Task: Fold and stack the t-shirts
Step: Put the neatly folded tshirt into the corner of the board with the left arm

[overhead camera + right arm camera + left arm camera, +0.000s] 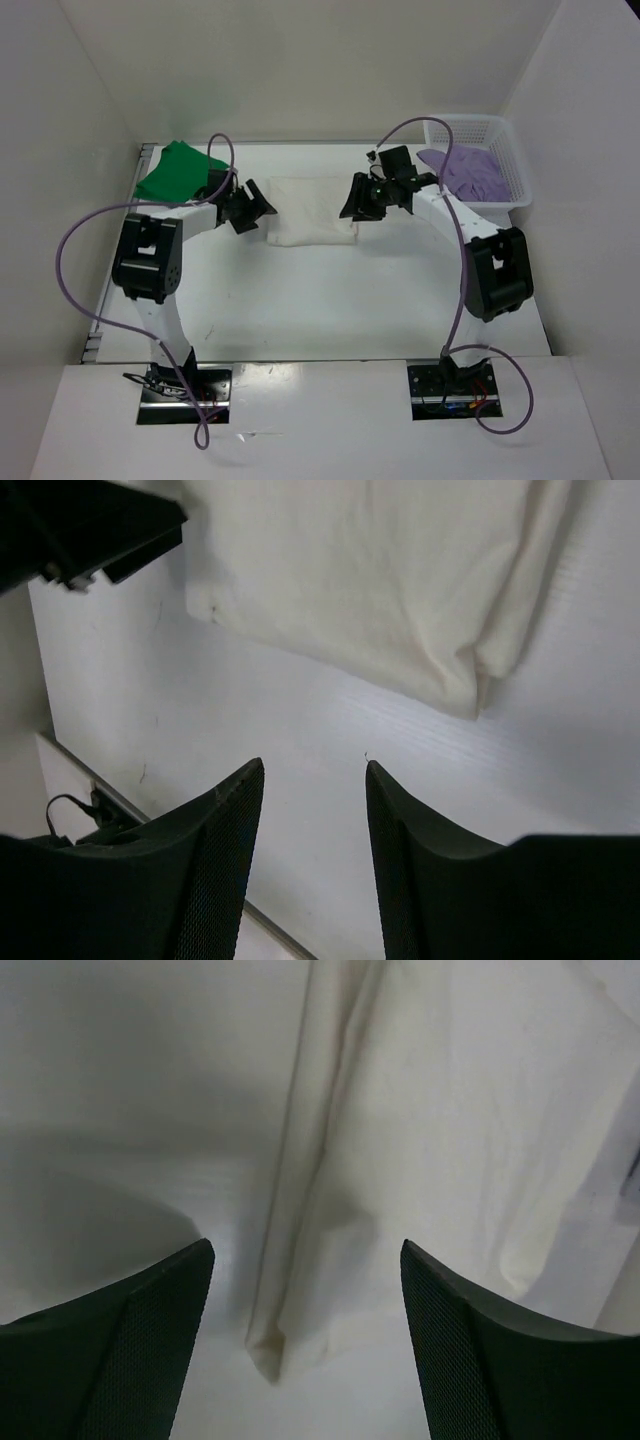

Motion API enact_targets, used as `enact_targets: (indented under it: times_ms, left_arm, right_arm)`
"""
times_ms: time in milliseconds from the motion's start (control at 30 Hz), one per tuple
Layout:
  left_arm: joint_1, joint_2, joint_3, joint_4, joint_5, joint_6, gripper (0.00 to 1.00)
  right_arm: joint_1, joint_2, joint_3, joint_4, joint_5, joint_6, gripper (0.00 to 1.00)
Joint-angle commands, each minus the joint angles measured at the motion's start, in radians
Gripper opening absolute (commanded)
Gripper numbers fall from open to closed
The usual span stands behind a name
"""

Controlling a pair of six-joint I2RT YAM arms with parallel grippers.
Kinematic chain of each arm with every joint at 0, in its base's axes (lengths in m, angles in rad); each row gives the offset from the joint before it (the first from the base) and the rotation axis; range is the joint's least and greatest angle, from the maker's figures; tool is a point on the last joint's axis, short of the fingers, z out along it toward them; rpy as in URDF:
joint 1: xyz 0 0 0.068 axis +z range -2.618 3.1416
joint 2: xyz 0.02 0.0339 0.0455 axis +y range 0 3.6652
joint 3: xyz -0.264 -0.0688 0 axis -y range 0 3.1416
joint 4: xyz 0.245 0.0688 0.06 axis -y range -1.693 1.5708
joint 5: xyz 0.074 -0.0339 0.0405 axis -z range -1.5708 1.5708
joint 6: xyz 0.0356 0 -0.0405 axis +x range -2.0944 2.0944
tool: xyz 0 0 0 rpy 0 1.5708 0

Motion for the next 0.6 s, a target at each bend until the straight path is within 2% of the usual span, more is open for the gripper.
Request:
enact_targets:
  times_ms: [0, 67, 167, 267, 300, 433, 533, 567]
  left_arm:
    - [-0.003, 0.112, 0.108, 0.023, 0.024, 0.084, 0.82]
    - [-0.003, 0.198, 0.197, -0.003, 0.033, 0.116, 0.78]
    - [-0.003, 0.279, 0.252, -0.003, 0.044, 0.132, 0.74]
    - [-0.049, 0.354, 0.317, 0.023, 0.093, 0.132, 0.57]
    - [-0.062, 0.391, 0.334, 0.023, 0.11, 0.132, 0.4]
    - [-0.13, 0.417, 0.429, 0.048, 0.145, 0.081, 0.09]
    - [-0.139, 0.379, 0.491, 0.026, 0.145, 0.047, 0.01]
    - [-0.139, 0.361, 0.563, 0.01, 0.145, 0.047, 0.01]
  right_arm:
    - [-0.015, -0.111, -0.059, -0.028, -0.014, -0.016, 0.51]
    - [-0.024, -0.166, -0.079, -0.028, -0.023, -0.007, 0.51]
    - [-0.034, -0.223, -0.119, -0.019, -0.034, 0.016, 0.51]
    - [-0.043, -0.257, -0.152, 0.003, -0.043, 0.039, 0.52]
    - [-0.043, -0.257, -0.165, 0.003, -0.043, 0.051, 0.52]
    - [-0.043, -0.277, -0.174, 0.012, -0.043, 0.061, 0.52]
    - [-0.061, -0.299, -0.192, 0.012, -0.033, 0.079, 0.52]
    - [-0.061, -0.299, -0.206, 0.023, -0.033, 0.079, 0.52]
